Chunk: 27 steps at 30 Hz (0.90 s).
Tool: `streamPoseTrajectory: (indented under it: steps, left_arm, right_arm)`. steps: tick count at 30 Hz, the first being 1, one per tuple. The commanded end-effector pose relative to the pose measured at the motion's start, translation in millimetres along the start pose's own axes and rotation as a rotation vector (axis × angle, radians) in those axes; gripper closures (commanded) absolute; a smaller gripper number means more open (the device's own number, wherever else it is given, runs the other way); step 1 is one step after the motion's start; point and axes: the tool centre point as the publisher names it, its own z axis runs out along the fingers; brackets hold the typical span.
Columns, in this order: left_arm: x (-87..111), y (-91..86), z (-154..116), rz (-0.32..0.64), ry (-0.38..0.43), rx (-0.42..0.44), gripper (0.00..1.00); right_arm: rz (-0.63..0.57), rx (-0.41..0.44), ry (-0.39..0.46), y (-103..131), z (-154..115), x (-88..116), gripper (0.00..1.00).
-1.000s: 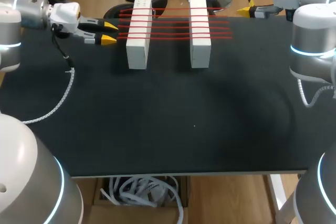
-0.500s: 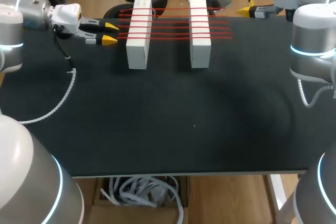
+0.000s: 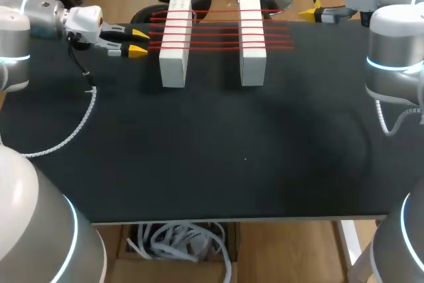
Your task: Grab the tape and strap the tape.
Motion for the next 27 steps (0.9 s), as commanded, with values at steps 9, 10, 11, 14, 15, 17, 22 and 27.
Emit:
streamPoseTrajectory:
  steps: [9,10,11,14,15,17,22,27]
  left_arm:
    - [-4.5,8.1,1.8,-0.007,0.002,0.009,0.74]
    - [-4.6,8.5,2.0,-0.007,0.003,0.009,0.74]
    - [-4.6,8.8,2.4,-0.007,0.003,0.010,0.74]
    - [-4.7,10.6,3.4,-0.011,0.002,0.013,0.76]
    - [-4.5,10.8,3.6,-0.012,0.002,0.013,0.78]
    - [-4.1,11.2,4.1,-0.014,0.003,0.015,0.82]
    - [-3.5,11.3,5.5,-0.016,0.010,0.014,0.82]
    - [-3.9,11.1,7.0,-0.017,0.013,0.016,0.82]
  right_arm:
    - [0.000,0.000,0.000,0.0,0.0,0.0,0.00]
    - [0.000,0.000,0.000,0.0,0.0,0.0,0.00]
    - [0.000,0.000,0.000,0.0,0.0,0.0,0.00]
    - [0.000,0.000,0.000,0.0,0.0,0.0,0.00]
    - [0.000,0.000,0.000,0.0,0.0,0.0,0.00]
    - [0.000,0.000,0.000,0.0,0.0,0.0,0.00]
    - [0.000,0.000,0.000,0.0,0.0,0.0,0.00]
    - [0.000,0.000,0.000,0.0,0.0,0.0,0.00]
